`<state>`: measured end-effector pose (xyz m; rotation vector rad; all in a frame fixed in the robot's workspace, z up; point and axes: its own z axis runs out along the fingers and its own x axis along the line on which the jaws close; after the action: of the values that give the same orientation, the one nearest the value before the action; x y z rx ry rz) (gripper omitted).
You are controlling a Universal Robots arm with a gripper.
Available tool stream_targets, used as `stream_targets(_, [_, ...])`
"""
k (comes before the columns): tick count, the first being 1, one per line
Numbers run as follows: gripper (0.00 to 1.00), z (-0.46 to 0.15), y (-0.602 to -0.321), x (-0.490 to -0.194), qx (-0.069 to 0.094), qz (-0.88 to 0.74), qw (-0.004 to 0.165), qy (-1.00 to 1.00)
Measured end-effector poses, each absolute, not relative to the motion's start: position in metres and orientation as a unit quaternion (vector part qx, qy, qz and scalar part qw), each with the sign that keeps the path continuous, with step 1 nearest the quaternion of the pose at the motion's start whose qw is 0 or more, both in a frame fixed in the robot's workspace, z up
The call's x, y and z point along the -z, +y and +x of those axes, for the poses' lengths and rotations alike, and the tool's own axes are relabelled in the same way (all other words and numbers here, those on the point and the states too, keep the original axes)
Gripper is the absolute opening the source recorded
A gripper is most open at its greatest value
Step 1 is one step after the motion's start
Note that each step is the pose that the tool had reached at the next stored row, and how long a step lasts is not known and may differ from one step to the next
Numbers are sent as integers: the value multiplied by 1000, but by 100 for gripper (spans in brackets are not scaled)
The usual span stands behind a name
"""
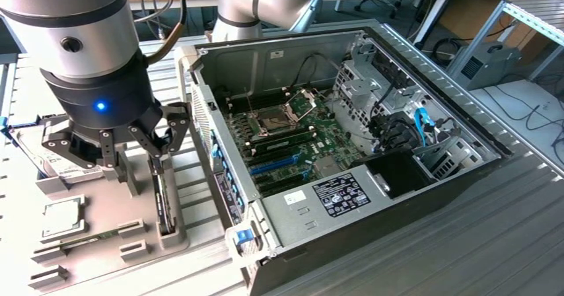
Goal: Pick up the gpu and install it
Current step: 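Pick up the gpu and move the gpu toward the slot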
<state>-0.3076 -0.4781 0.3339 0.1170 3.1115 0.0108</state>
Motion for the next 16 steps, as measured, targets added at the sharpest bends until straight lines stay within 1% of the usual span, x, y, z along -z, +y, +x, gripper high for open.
stream_targets(16, [48,-308,-478,-331,-3,38,14,999])
